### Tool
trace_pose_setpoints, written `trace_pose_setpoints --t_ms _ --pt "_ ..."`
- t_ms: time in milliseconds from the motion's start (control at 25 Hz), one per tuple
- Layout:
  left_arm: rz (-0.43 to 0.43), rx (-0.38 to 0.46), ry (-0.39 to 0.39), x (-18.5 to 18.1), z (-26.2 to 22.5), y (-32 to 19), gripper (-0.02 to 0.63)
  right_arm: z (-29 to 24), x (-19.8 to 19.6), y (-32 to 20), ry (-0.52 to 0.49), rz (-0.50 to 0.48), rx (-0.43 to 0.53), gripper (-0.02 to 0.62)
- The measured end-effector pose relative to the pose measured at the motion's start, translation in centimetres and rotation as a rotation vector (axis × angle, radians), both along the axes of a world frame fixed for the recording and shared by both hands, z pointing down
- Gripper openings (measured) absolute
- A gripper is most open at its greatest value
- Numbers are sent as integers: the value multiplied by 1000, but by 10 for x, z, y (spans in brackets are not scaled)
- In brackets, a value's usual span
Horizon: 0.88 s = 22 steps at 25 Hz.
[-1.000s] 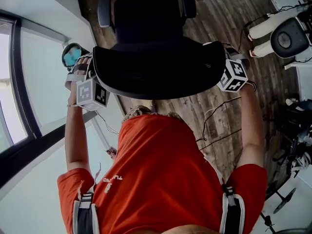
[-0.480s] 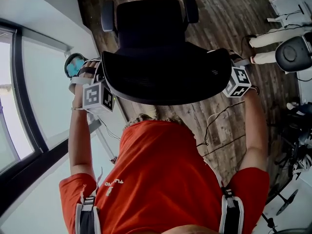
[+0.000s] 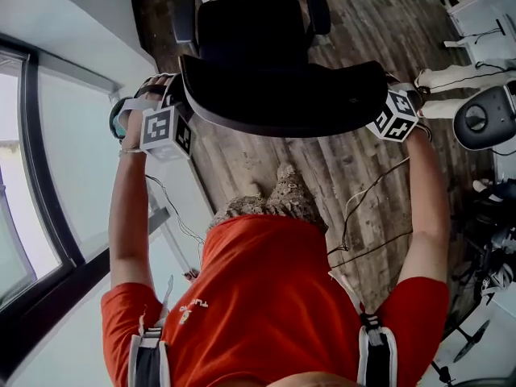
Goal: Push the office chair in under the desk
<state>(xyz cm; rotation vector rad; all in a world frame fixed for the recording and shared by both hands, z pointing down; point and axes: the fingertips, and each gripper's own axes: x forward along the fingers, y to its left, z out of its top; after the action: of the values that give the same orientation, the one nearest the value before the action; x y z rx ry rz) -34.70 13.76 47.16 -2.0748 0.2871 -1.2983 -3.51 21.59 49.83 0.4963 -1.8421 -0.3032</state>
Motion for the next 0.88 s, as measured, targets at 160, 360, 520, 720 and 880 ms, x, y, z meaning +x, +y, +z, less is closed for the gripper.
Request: trace_pose_setpoints --t_ms 160,360,520,720,880 --pt "2 -12 -2 9 -3 -24 163 -2 10 -27 7 8 7 147" --pt "5 1 6 20 -2 -60 164 3 24 -57 7 6 -3 147" --pt "1 -2 9 33 -2 -86 164 -1 36 -85 12 -1 3 147" --pt "0 -14 12 60 -6 -118 164 -2 61 -122 14 -4 7 147" --pt "-9 -46 0 81 -2 -144 158 0 83 -155 22 -19 10 149"
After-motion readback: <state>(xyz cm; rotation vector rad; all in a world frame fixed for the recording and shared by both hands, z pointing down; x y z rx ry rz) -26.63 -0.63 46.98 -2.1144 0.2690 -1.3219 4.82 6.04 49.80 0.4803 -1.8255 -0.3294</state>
